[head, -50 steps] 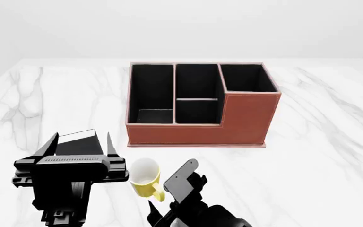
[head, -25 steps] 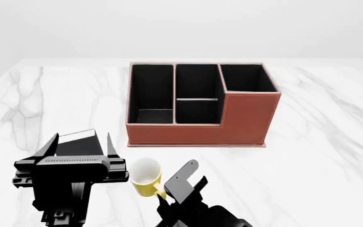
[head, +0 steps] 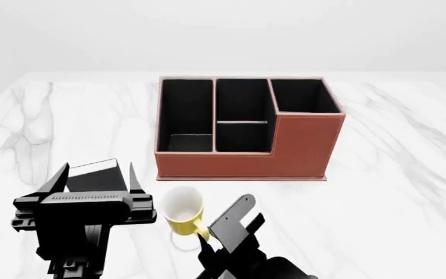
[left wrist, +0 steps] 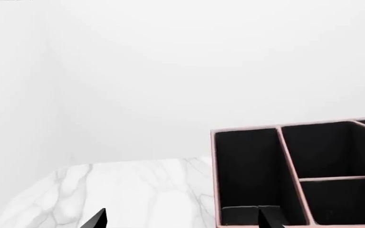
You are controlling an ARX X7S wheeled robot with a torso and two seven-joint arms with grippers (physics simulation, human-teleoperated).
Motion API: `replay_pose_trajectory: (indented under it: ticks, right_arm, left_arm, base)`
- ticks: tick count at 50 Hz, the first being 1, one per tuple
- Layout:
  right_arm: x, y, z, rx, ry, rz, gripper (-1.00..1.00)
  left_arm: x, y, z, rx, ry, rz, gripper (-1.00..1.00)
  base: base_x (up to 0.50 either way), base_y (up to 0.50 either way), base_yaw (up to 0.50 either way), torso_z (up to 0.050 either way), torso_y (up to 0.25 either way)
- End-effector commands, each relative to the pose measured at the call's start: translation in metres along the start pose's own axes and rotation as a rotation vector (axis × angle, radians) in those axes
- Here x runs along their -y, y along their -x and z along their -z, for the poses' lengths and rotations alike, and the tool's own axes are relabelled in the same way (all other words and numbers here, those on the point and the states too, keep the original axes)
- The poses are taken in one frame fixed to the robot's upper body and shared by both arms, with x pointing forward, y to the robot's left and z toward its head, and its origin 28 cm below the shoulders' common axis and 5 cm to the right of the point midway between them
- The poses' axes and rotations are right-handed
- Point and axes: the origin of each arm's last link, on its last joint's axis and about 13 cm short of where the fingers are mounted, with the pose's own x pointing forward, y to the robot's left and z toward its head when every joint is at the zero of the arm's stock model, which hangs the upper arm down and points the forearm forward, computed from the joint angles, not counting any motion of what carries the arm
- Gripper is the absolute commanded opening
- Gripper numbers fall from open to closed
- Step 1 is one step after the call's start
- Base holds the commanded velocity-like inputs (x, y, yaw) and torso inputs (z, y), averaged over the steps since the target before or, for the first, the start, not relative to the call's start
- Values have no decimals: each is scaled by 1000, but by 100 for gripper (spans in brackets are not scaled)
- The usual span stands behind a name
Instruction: Pick up the yellow and white mug and place it to the right of the caddy.
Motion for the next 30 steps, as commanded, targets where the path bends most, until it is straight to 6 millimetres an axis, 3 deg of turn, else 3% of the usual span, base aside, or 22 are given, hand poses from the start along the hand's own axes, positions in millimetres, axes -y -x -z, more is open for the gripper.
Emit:
replay_pose_trajectory:
  ticks: [1, 30]
  right_arm:
    - [1, 20, -12, 53, 18, 5, -100]
    - [21, 65, -23, 95, -16, 73, -100]
  left_arm:
    - [0, 0, -2, 4, -1, -2, 100]
    - [2, -1, -4, 5, -5, 2, 100]
  base:
    - [0, 0, 0, 0, 0]
    - [0, 0, 0, 0, 1]
